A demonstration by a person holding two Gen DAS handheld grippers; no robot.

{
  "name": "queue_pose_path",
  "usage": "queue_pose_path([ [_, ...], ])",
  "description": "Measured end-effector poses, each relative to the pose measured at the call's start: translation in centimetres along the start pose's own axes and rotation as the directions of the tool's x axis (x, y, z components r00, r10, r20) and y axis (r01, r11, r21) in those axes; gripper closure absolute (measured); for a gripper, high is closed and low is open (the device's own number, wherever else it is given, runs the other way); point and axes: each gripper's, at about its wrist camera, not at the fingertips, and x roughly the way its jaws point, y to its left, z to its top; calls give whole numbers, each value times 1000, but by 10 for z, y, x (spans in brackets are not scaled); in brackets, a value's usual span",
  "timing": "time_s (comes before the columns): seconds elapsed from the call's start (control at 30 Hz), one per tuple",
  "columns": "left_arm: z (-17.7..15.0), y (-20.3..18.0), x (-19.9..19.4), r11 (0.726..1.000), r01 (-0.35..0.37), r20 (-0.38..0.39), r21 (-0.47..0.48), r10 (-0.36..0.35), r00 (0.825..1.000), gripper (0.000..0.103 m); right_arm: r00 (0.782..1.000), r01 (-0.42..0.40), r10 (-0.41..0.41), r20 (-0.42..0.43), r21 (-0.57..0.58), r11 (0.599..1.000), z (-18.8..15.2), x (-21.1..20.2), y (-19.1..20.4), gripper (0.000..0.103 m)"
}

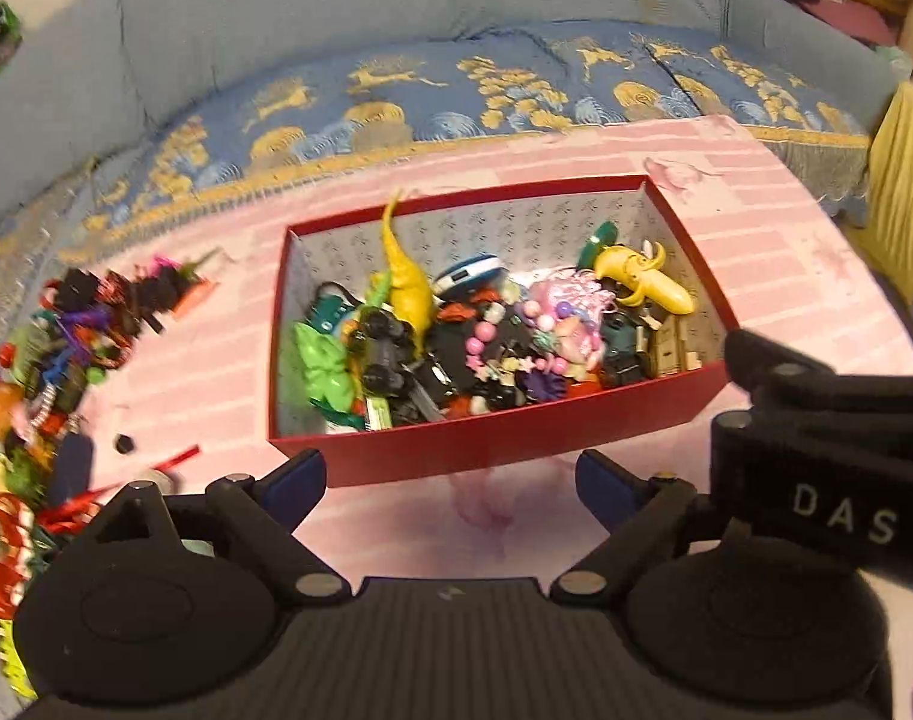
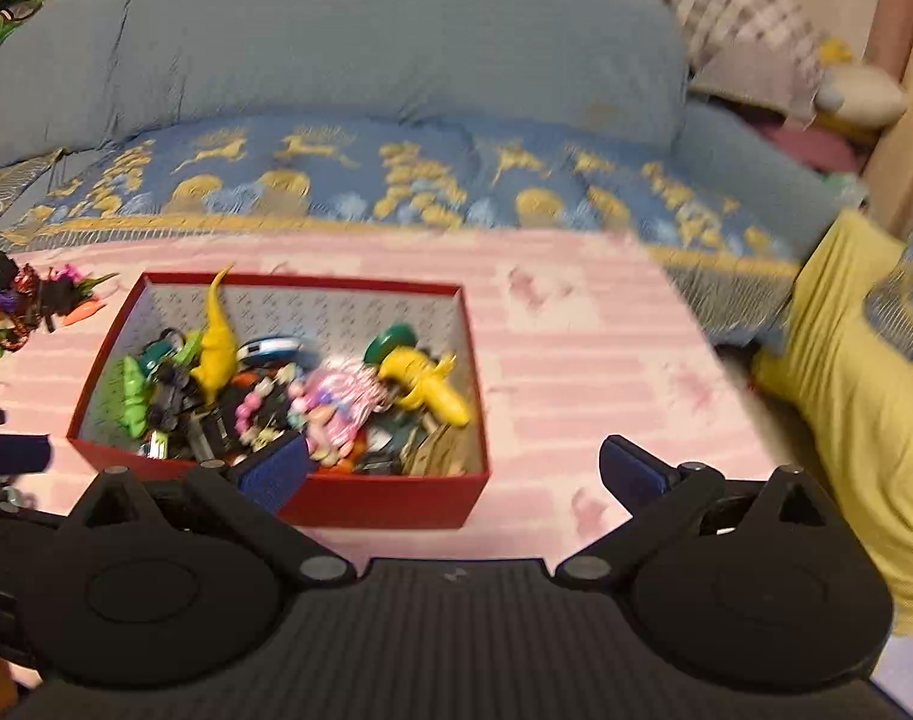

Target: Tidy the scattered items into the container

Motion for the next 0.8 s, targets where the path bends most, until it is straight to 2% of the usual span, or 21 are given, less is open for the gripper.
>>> queue_pose_path([
  [0.13,2,3,4,1000,24,-4,-6,-24,1000,10,998,-37,37,-41,15,999,1,7,3,3],
  [0.33,1,9,23,998,65,-34,-12,-65,997,10,994,-47,49,-101,17,999,1,26,8,3],
  [0.57,3,19,45,995,94,-64,26,-92,994,10,982,-76,84,-169,52,996,3,51,17,3],
  [0.8,9,33,56,993,119,-69,21,-117,991,10,976,-76,85,-200,57,996,5,68,28,3],
])
